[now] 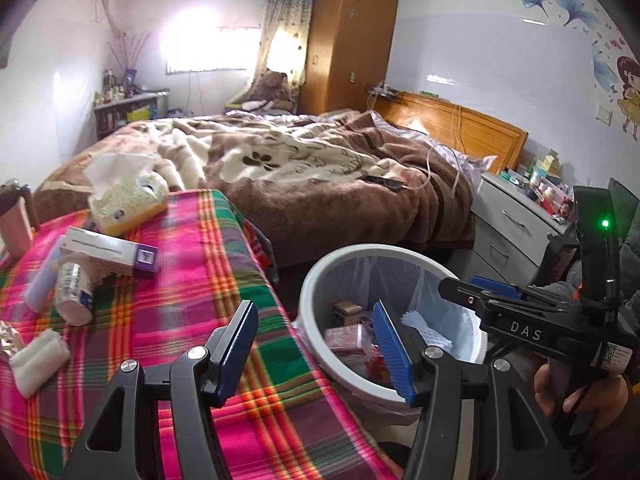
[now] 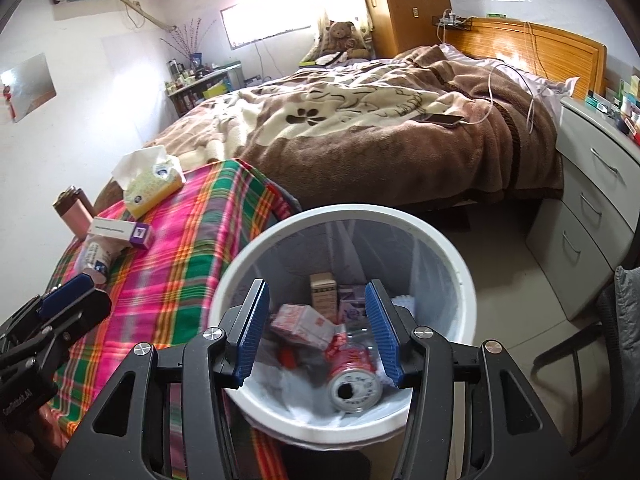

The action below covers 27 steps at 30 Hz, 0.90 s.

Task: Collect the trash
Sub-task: 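Move both tools back toward the trash on the plaid cloth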

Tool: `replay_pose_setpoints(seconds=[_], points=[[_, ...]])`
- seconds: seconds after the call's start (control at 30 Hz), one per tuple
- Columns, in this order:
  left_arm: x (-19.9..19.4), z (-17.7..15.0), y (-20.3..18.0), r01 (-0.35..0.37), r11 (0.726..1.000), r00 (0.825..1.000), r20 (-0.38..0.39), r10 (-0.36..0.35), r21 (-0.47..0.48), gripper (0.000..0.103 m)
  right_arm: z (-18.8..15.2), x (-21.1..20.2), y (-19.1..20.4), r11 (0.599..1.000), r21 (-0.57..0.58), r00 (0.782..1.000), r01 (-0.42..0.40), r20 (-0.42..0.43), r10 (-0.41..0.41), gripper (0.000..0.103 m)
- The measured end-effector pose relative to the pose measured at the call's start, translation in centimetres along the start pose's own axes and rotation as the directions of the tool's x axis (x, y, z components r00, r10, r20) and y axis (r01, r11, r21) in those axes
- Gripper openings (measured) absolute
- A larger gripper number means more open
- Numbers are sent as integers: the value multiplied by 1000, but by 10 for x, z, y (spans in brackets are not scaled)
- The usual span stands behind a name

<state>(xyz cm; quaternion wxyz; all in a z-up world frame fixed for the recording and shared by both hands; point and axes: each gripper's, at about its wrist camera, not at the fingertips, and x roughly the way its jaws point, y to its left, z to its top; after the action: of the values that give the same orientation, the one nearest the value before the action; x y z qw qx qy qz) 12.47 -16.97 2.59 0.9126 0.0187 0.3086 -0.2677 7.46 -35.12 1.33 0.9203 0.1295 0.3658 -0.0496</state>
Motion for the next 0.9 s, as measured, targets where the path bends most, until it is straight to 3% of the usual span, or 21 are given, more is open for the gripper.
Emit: replay_pose_setpoints(seconds=[0.47,0.9], points=[[-41,-11,78,-103,988,993,48,109,-112,60,-8,7,57,994,-30,993,-110,39,111,66],[-70,-37,177,-259,930,963,6,270,-261,62,-11,22,123,973,-113,979,-201,24,205,71]])
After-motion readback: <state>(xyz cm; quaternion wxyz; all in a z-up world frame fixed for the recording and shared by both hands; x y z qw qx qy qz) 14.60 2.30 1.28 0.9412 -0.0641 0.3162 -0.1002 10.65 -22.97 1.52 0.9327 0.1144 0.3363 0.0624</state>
